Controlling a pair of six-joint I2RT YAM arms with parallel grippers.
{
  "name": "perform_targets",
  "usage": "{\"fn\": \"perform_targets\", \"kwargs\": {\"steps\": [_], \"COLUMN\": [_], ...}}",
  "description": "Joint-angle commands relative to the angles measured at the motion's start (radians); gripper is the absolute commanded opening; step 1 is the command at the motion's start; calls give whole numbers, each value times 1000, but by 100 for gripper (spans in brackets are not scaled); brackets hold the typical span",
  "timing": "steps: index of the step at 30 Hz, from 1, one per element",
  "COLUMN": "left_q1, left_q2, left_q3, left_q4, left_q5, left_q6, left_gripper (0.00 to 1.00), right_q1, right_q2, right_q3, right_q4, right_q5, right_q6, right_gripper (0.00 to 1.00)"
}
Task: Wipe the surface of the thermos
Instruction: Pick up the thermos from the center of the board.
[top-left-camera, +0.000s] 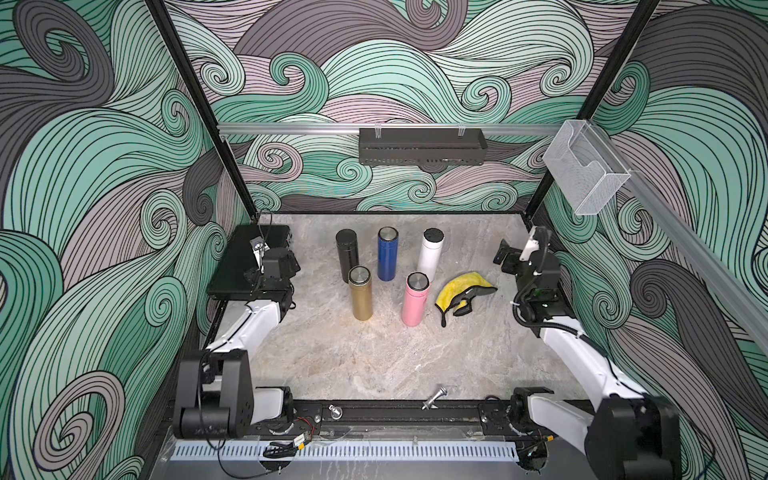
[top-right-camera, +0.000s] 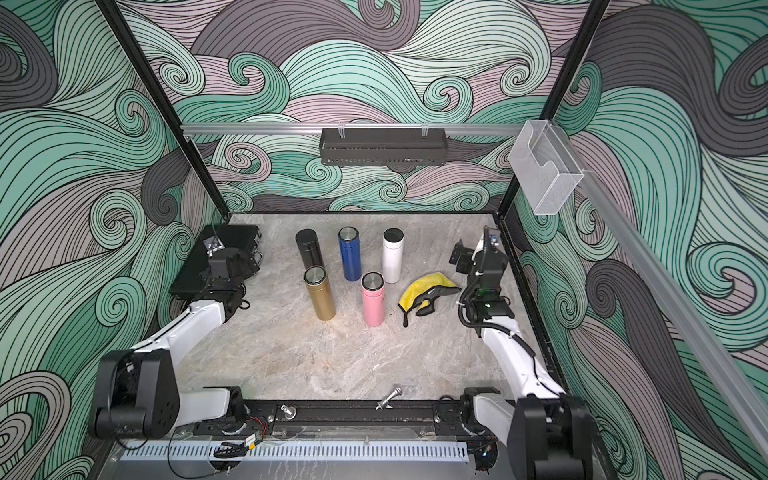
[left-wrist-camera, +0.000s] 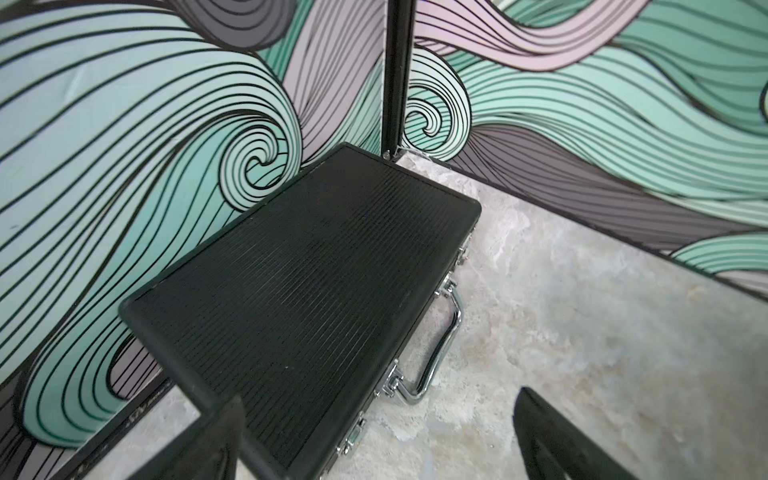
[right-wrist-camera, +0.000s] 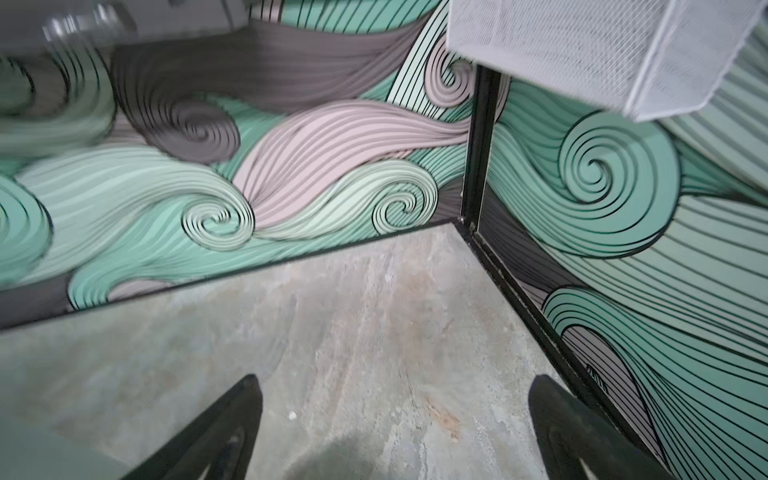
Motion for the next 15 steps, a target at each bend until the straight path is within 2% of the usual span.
{"fn": "perform_targets", "kwargs": {"steps": [1, 4, 7, 11, 13, 15], "left_q1": [-9, -24, -41, -69, -83, -103], "left_q2": [-90, -204, -368, -598, -654, -657], "left_q3": [66, 121, 140, 162, 194, 226], "left_q4": [-339, -528, -663, -776, -836, -862], "left_q5": [4, 111, 250, 422, 501, 633], "left_q6": [-206, -287, -297, -239, -218, -178], "left_gripper": [99, 99, 98, 98, 98, 98], "right_q1": [-4, -2, -1, 5, 13, 26], "right_q2": [-36, -60, -49, 12, 18, 4], "right_q3": [44, 90, 130, 211, 230, 228], "right_q4": [-313, -475, -668, -900, -969, -1000], "right_q5": [-40, -95, -153, -224, -199, -160], "right_q6": [150, 263, 309, 323, 361, 385], "right_gripper": [100, 100, 99, 100, 100, 100]}}
